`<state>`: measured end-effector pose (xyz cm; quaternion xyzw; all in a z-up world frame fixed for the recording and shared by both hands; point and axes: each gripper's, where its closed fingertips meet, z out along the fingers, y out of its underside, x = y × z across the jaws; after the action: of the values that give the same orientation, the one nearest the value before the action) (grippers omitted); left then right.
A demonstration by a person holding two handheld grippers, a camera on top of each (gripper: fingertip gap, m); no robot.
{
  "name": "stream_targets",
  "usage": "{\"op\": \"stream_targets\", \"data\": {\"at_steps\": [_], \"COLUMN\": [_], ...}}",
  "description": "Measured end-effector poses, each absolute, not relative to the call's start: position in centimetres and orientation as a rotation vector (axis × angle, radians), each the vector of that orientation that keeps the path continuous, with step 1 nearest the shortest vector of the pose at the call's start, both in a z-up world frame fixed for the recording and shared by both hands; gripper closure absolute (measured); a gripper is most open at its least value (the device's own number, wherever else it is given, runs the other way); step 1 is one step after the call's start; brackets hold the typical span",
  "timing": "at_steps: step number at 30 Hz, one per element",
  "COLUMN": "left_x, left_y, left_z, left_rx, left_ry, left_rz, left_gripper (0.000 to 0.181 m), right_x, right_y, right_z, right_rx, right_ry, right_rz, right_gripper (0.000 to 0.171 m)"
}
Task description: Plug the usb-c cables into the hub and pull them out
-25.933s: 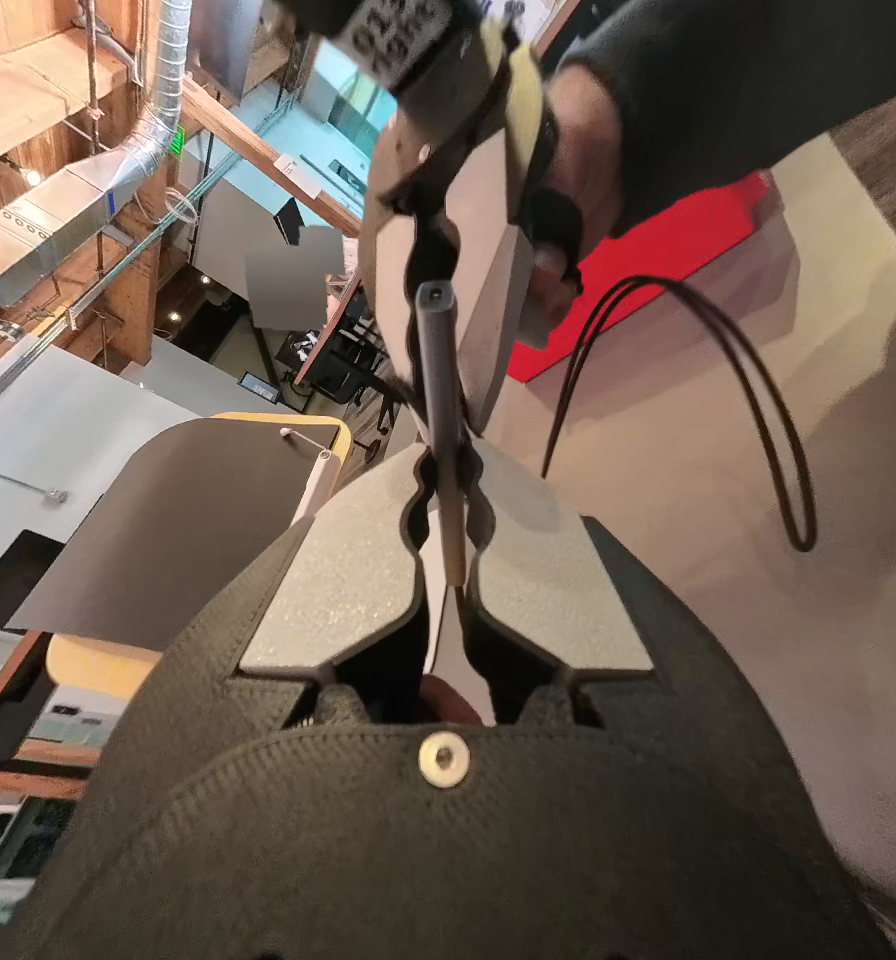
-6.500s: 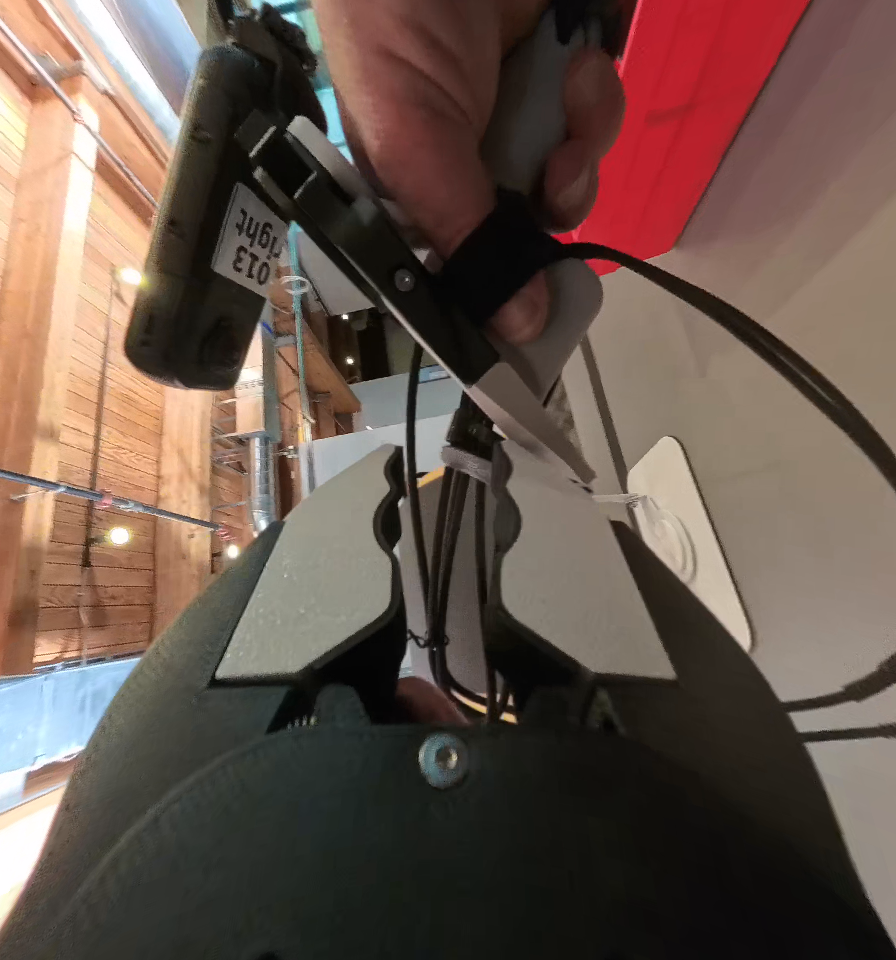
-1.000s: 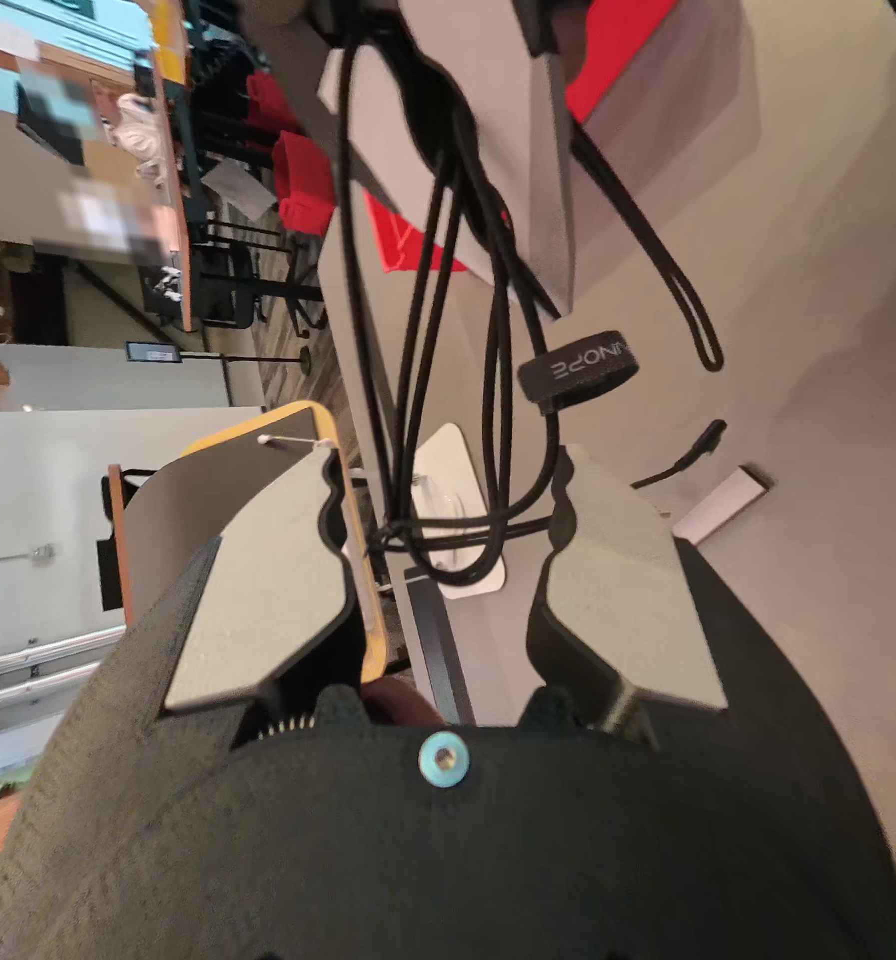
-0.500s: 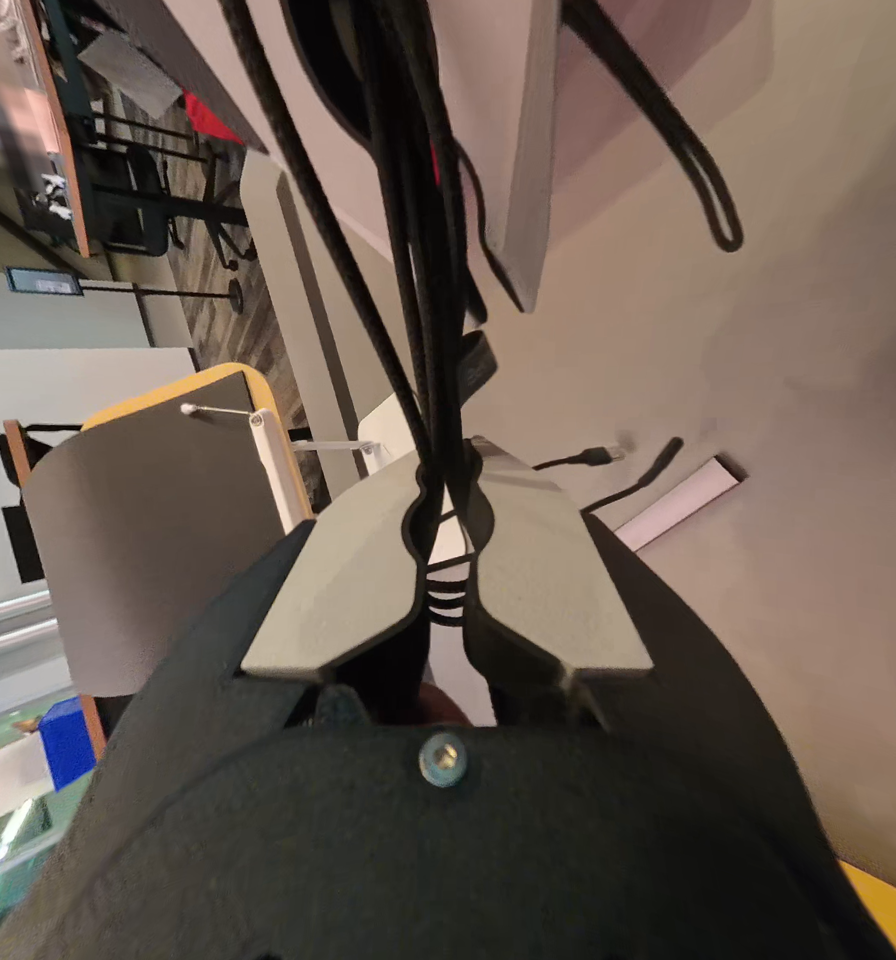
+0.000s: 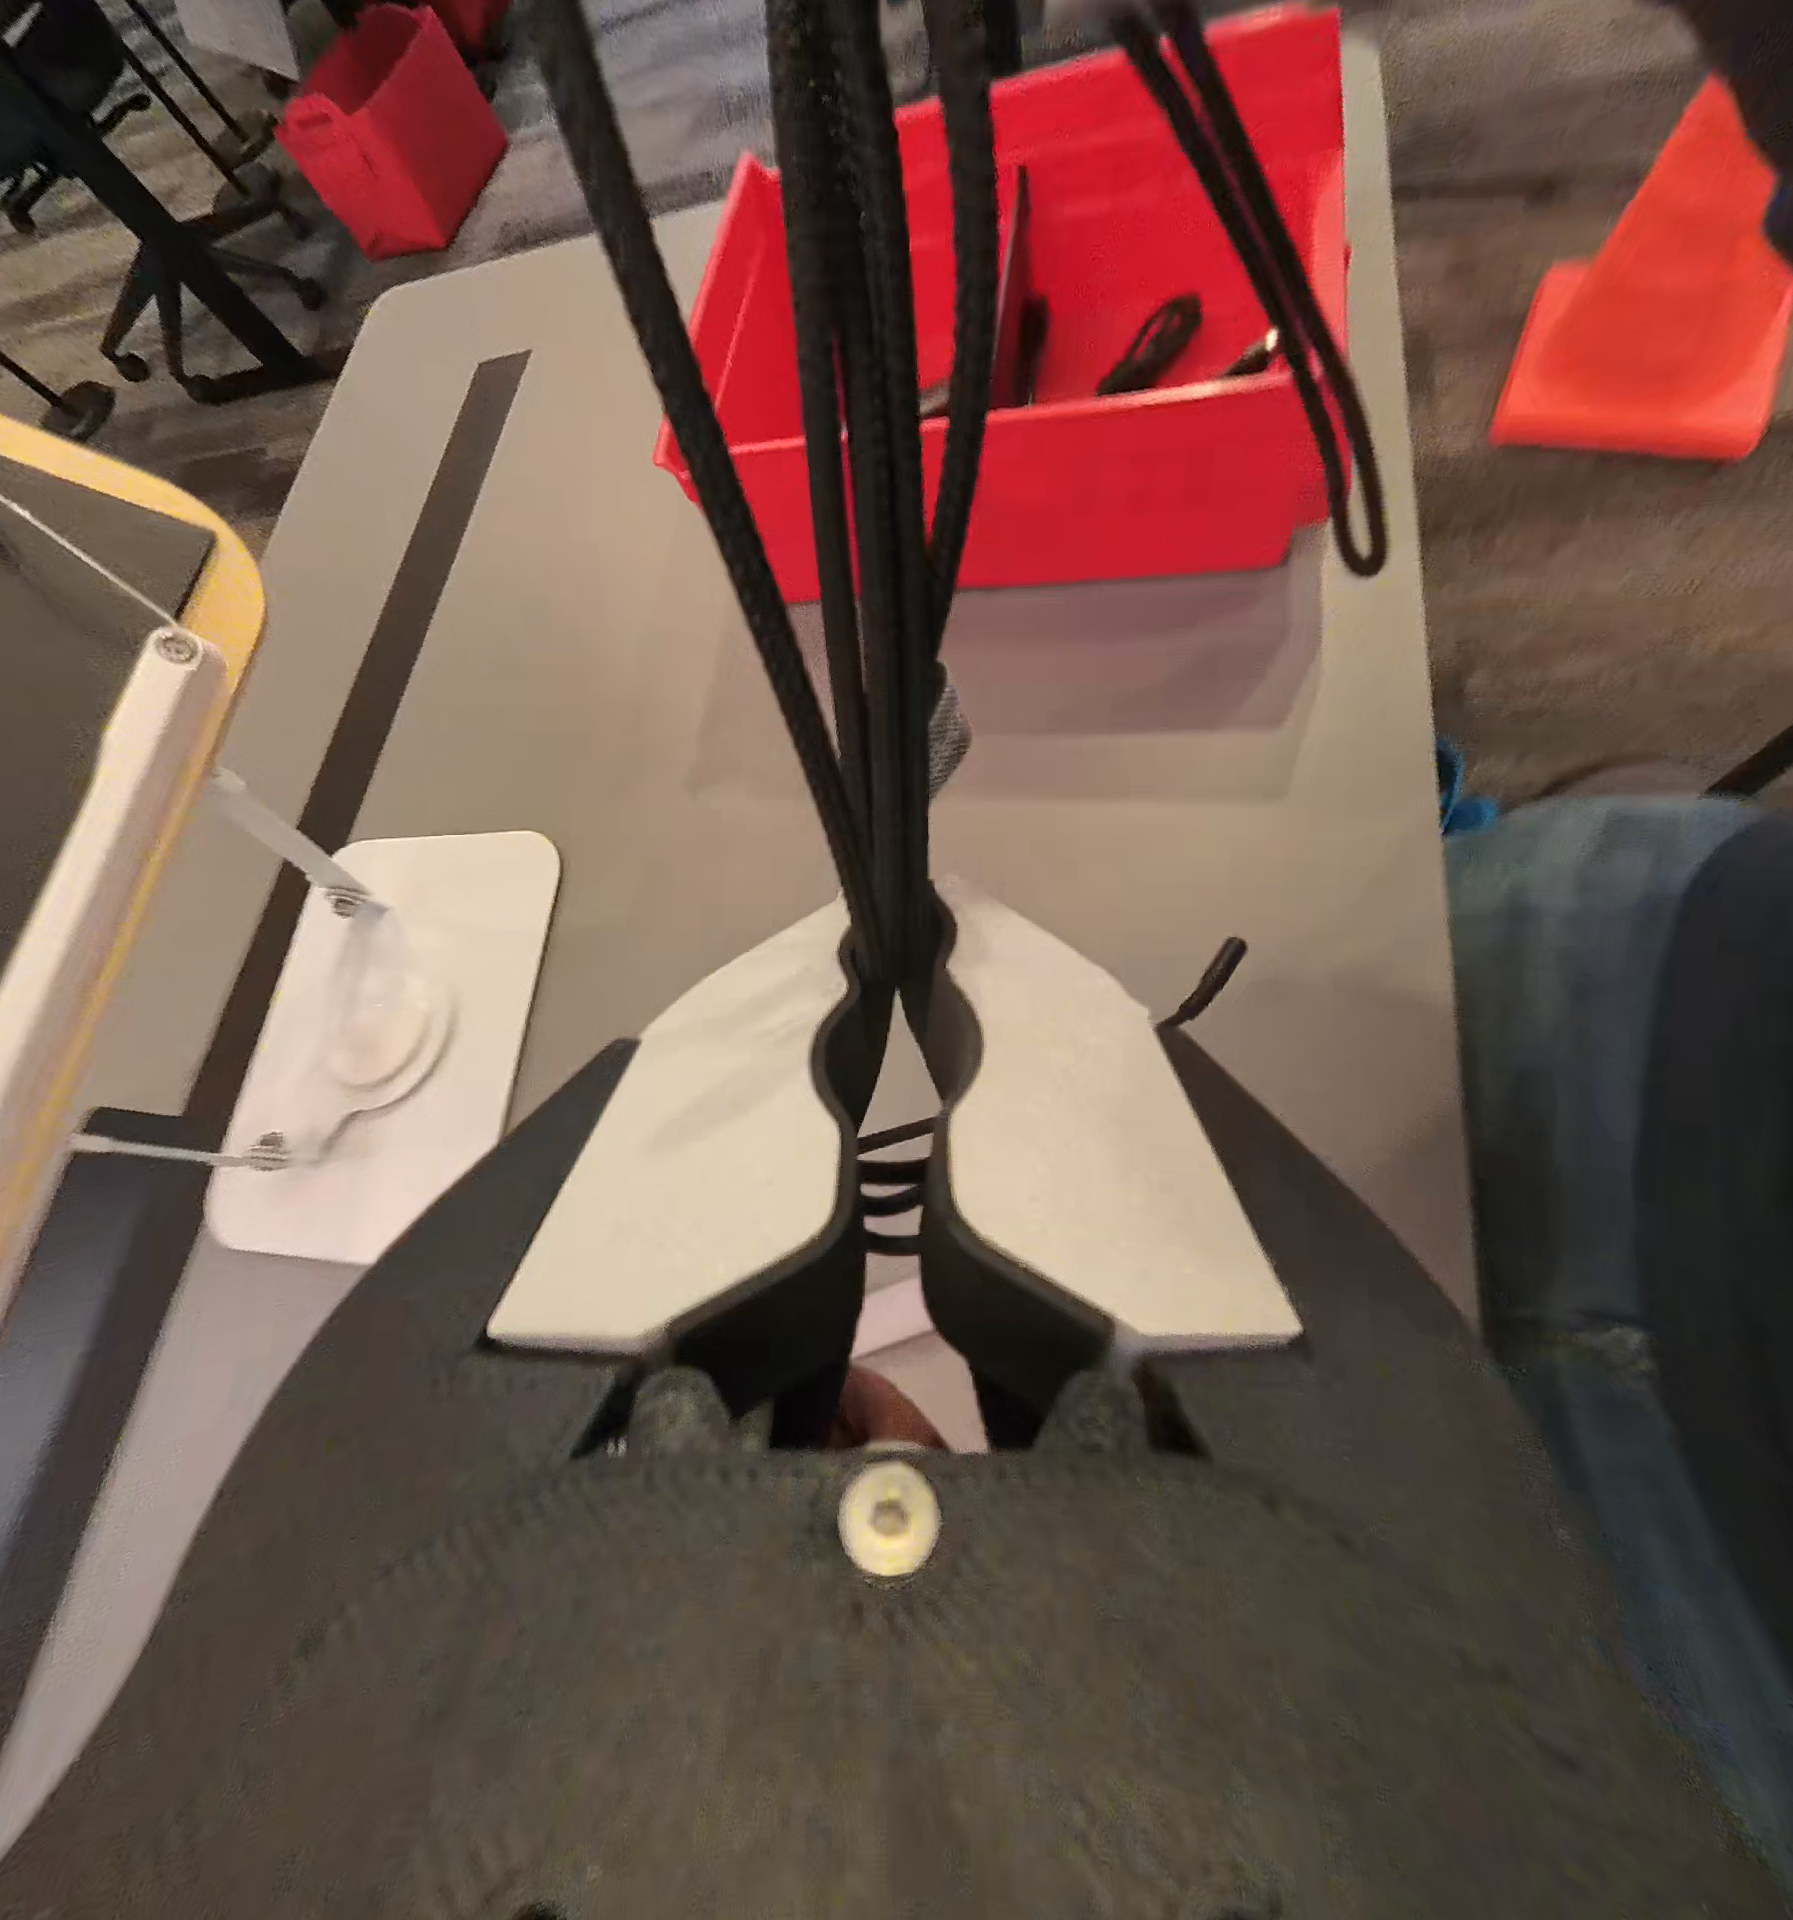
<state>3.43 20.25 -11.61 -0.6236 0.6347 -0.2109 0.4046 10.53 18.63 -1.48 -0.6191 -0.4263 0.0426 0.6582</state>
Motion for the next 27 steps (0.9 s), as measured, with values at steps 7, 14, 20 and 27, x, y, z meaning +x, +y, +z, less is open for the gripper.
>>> {"op": "stream_targets", "data": {"at_steps": [7, 14, 20, 27], "left_x": [3.7, 6.3, 7.4, 7.1], "left_y": [22.8, 22.2, 22.1, 21.1], "left_z": [-10.2, -9.6, -10.6, -9.4], "left_rx": [-1.587, -1.428, -1.379, -1.312], "left_ry": [1.288, 1.164, 1.134, 1.171], "left_rz": [-0.439, -0.109, -0.022, 0.008], "left_gripper": [0.177, 0.177, 0.174, 0.13], "right_x": [7.6, 5.1, 4.7, 6.6], "right_y": [14.5, 21.2, 22.1, 23.2], "right_z": [-1.8, -4.3, -4.1, -4.1], "right_rx": [-1.515, -1.555, -1.529, -1.554], "right_ry": [-0.955, -0.551, -0.609, -0.531], "right_rz": [0.405, 0.679, 0.691, 0.77], "right_gripper": [0.101, 0.098, 0.171, 0.171]}}
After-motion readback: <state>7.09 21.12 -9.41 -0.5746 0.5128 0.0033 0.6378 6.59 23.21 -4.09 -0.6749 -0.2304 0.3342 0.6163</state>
